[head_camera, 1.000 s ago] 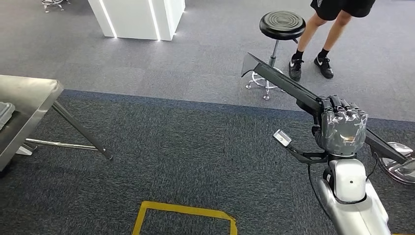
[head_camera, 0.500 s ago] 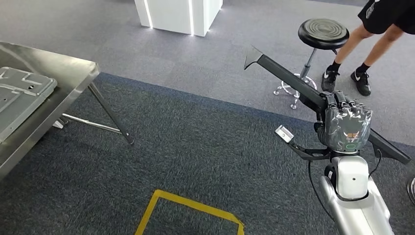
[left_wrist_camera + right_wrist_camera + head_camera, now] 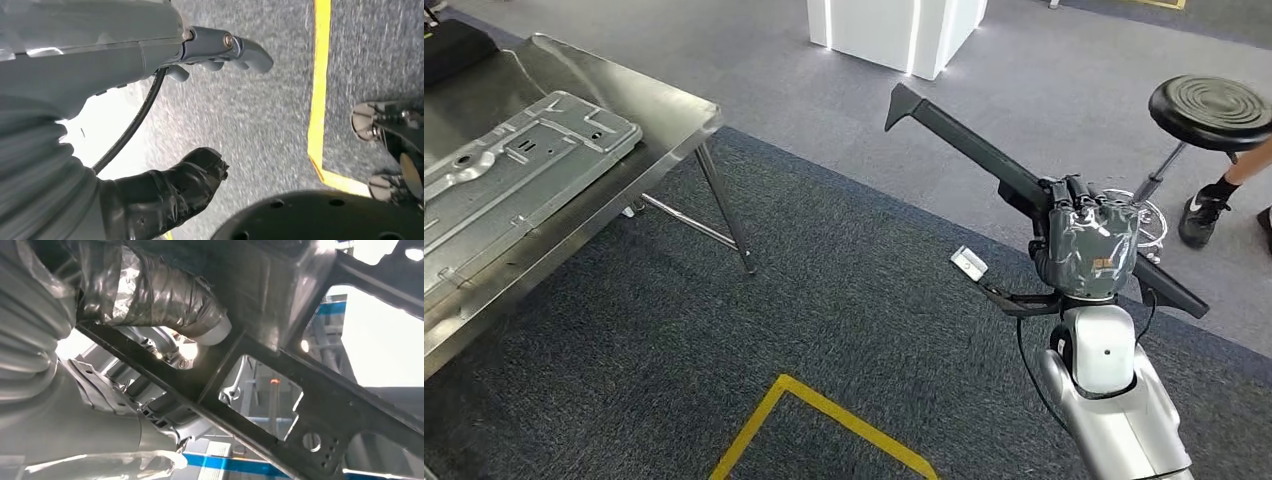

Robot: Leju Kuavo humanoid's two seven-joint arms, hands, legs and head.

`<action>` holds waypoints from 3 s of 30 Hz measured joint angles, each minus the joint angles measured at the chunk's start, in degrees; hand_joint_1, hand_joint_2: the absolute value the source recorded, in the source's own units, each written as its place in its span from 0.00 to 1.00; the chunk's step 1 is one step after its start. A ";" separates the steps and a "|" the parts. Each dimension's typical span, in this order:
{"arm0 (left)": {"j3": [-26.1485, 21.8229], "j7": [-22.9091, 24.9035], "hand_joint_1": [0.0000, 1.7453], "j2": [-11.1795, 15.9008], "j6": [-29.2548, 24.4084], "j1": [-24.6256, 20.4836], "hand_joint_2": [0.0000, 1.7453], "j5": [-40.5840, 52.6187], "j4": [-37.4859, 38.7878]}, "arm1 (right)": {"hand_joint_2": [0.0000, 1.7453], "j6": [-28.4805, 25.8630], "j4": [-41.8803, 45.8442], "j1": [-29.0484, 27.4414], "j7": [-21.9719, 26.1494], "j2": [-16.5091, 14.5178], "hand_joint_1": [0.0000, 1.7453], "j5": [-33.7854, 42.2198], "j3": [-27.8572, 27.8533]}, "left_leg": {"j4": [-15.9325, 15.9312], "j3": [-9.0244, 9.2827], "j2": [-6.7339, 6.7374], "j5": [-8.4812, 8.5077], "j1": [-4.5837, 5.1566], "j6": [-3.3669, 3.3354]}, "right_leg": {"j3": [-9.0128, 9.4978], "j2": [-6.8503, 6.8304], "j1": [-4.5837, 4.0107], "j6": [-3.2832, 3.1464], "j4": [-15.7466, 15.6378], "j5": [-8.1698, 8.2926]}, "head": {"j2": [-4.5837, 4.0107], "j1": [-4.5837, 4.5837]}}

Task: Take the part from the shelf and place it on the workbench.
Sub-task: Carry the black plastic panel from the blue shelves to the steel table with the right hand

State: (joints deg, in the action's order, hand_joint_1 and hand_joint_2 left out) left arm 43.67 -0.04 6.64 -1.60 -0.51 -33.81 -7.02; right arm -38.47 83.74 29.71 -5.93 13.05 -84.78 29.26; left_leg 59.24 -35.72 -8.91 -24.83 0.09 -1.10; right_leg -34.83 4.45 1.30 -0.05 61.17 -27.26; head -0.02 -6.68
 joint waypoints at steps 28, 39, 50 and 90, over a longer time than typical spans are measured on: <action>5.10 1.69 0.00 -5.79 -4.44 -0.20 1.00 1.97 0.04 | 1.00 0.67 16.33 -23.15 5.83 16.09 1.00 -0.84 -22.00 | -0.53 1.11 3.42 -0.34 0.72 -1.19 | 0.18 -0.16 0.57 1.44 1.88 -0.56 | 0.00 0.02; 3.33 2.84 0.00 -3.93 -1.24 0.71 1.00 -1.43 0.17 | 1.00 4.05 1.98 5.95 -19.74 16.59 1.00 -1.18 13.37 | 15.61 -8.62 8.50 -6.67 0.35 1.98 | 1.72 -8.07 0.08 -1.03 -1.53 -0.01 | 0.00 -0.12; 3.15 3.46 0.00 -3.80 -0.84 1.81 1.00 -1.27 0.22 | 1.00 4.67 -0.53 9.97 -21.28 17.20 1.00 -1.18 20.11 | -1.60 0.63 9.21 0.98 0.27 -1.23 | 1.93 -8.52 -0.18 1.05 2.57 -4.54 | 0.00 -0.09; 6.09 1.82 0.00 -2.45 -1.29 0.34 1.00 3.13 0.20 | 1.00 15.06 -1.02 19.69 -22.41 20.05 1.00 -1.18 31.98 | 0.23 -0.59 2.09 0.83 -0.18 -0.64 | -0.12 -0.19 0.44 1.64 0.22 0.42 | 0.00 -0.24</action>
State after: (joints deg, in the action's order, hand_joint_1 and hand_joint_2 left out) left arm 49.76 1.78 4.19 -2.90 -0.17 -30.68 -6.82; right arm -23.40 82.72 49.40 -28.34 33.11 -85.96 61.24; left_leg 59.47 -36.31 -6.82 -24.00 -0.10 -1.75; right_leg -34.95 4.26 1.73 1.59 61.39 -26.84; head -0.02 -6.92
